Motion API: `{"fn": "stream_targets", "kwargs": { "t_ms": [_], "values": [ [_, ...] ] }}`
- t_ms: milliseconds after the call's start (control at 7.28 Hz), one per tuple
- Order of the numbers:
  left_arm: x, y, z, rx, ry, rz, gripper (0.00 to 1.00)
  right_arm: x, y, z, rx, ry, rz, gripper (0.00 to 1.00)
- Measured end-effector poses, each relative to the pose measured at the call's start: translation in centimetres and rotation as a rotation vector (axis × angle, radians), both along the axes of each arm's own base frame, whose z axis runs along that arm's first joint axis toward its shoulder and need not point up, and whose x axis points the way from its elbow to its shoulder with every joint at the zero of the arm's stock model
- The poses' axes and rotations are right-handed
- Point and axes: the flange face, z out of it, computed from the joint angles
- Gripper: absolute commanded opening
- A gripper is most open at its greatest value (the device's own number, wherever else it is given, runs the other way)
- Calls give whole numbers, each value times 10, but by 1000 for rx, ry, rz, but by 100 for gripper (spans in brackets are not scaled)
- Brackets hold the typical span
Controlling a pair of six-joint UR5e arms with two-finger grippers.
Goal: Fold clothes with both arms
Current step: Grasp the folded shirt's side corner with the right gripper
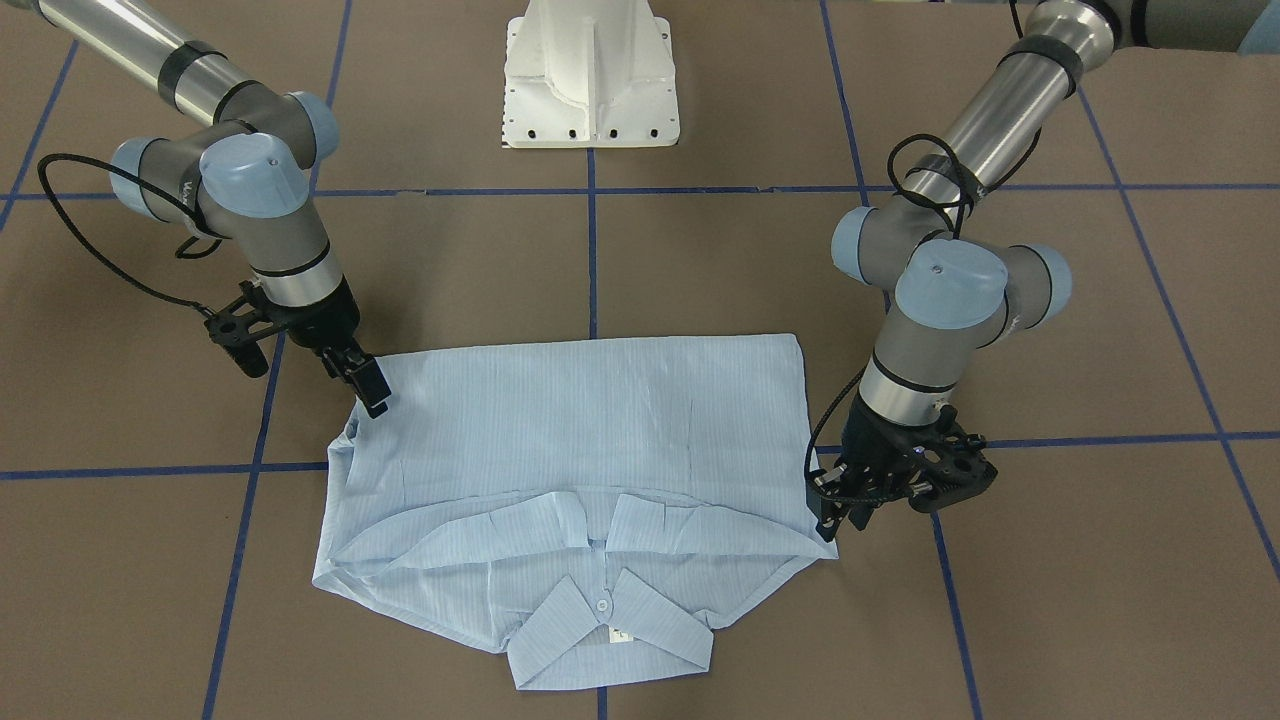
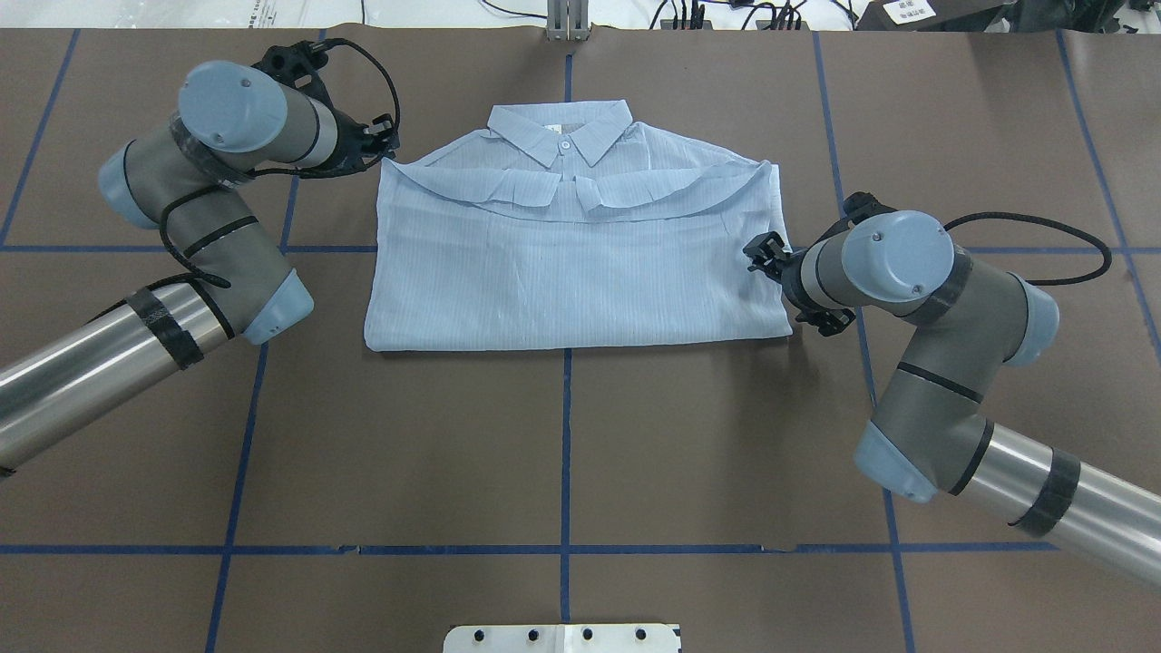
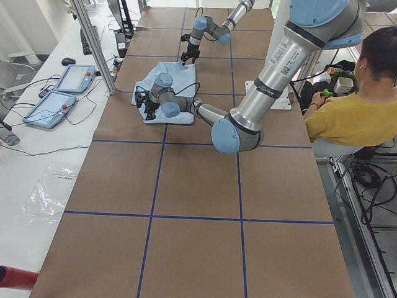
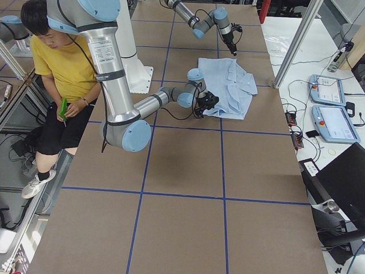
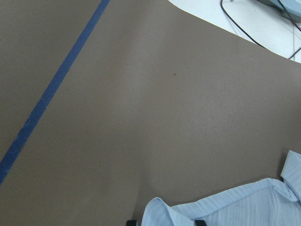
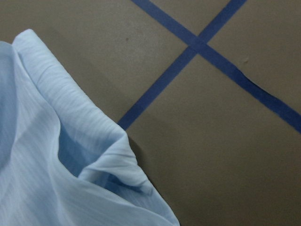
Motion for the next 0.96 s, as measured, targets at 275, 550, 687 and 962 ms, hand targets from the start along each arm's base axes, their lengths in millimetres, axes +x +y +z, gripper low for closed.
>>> {"fn": "stream_targets", "kwargs": {
  "t_ms": [275, 550, 687, 962],
  "values": [
    [0, 0, 0, 0, 0, 0, 50, -2, 5, 0, -10, -7, -6, 100],
    [0, 0, 0, 1, 0, 0, 50, -2, 8, 1, -31, -17, 6, 100],
    [0, 1, 0, 1, 1, -1, 50, -1, 10, 1, -57, -33, 28, 98],
    [0, 0, 0, 1, 1, -1, 50, 0, 17, -3, -73, -55, 36, 1]
  ]
}}
